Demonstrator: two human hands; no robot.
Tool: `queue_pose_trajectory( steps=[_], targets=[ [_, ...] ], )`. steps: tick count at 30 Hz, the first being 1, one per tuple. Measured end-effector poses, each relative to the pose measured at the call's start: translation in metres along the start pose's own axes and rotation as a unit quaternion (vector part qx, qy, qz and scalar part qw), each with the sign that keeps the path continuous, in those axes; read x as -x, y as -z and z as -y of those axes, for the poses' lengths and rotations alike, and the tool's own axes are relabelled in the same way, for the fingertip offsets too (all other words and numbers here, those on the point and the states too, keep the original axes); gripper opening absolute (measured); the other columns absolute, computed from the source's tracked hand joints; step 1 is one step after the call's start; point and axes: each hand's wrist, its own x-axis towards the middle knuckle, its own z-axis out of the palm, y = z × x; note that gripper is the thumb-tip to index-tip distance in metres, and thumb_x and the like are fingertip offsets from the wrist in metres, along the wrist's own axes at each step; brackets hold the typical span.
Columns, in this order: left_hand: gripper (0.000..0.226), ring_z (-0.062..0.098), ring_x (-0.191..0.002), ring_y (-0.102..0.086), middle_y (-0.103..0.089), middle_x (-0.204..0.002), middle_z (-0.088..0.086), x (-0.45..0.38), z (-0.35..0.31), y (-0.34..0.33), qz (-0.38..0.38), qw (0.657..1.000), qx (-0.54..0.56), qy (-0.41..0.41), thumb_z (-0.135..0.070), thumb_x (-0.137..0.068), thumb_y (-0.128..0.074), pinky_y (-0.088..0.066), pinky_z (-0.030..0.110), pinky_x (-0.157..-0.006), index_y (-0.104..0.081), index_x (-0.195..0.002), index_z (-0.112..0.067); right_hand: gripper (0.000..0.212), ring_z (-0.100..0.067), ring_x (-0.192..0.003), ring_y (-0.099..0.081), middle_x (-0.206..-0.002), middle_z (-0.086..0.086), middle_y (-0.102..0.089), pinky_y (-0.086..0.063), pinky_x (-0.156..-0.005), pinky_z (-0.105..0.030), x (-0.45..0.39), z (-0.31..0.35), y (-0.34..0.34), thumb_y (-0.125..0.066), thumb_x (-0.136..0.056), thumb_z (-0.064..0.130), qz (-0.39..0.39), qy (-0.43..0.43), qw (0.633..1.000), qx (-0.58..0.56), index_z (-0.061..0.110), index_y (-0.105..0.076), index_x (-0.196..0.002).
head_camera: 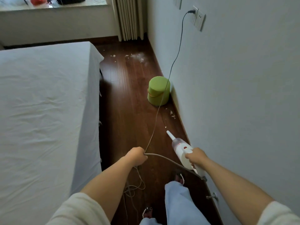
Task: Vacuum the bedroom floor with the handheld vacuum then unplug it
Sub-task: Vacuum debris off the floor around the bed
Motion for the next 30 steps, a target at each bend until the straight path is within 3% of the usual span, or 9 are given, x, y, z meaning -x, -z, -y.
queue_pose_trajectory(
  steps=[5,12,17,21,26,30],
  targets=[
    [0.030,0.020,-0.095,-0.061,-0.064,-0.108,0.007,-0.031,-0.027,0.027,-0.017,0.999,0.017,0.023,-0.029,-0.095,-0.049,-0.046,0.024,-0.072,-0.061,-0.114,-0.009,0.037,-0.029,-0.076,-0.055,-0.100,-0.020,-0.059,-0.041,-0.048,-0.025,-0.044,0.025,0.027,-0.053,-0.093,0.014,0.012,0.004,1.000,0.009,-0.005,-0.050,-0.124],
    [0.030,0.023,-0.099,-0.062,-0.064,-0.109,0.008,-0.076,-0.087,0.067,-0.043,0.998,0.026,0.039,-0.028,-0.096,-0.048,-0.048,0.026,-0.074,-0.061,-0.112,-0.007,0.035,-0.018,-0.055,-0.050,-0.087,-0.016,-0.056,-0.041,-0.044,-0.024,-0.106,0.059,0.087,-0.053,-0.092,0.014,0.025,0.025,0.999,0.006,-0.005,-0.050,-0.122],
    [0.029,0.020,-0.090,-0.060,-0.064,-0.103,0.006,-0.103,-0.118,0.075,-0.047,0.997,0.044,0.052,-0.028,-0.096,-0.049,-0.047,0.025,-0.072,-0.062,-0.112,-0.008,0.034,-0.020,-0.064,-0.054,-0.093,-0.015,-0.058,-0.041,-0.048,-0.025,-0.138,0.071,0.118,-0.055,-0.092,0.019,0.009,0.027,1.000,0.011,-0.002,-0.051,-0.120],
    [0.030,0.024,-0.100,-0.062,-0.065,-0.110,0.009,-0.121,-0.136,0.079,-0.036,0.998,0.024,0.053,-0.027,-0.095,-0.049,-0.046,0.026,-0.073,-0.061,-0.113,-0.006,0.021,-0.030,-0.077,-0.056,-0.092,-0.017,-0.058,-0.046,-0.067,-0.031,-0.149,0.067,0.133,-0.056,-0.090,0.018,-0.006,0.011,0.999,-0.033,0.003,-0.052,-0.104],
    [0.032,0.024,-0.103,-0.061,-0.063,-0.114,0.009,-0.141,-0.164,0.089,-0.020,1.000,-0.003,0.017,-0.027,-0.096,-0.048,-0.046,0.026,-0.076,-0.059,-0.117,-0.006,0.017,-0.022,-0.056,-0.052,-0.085,-0.016,-0.059,-0.042,-0.062,-0.026,-0.154,0.059,0.149,-0.056,-0.091,0.017,-0.031,-0.013,0.997,-0.064,0.001,-0.052,-0.096],
    [0.033,0.025,-0.106,-0.060,-0.063,-0.116,0.011,-0.152,-0.179,0.104,-0.025,1.000,-0.016,-0.004,-0.028,-0.096,-0.048,-0.046,0.028,-0.080,-0.059,-0.117,-0.004,0.017,-0.019,-0.053,-0.050,-0.074,-0.012,-0.058,-0.043,-0.062,-0.027,-0.154,0.062,0.156,-0.056,-0.091,0.016,-0.045,-0.034,0.993,-0.105,0.000,-0.055,-0.094]
  ],
)
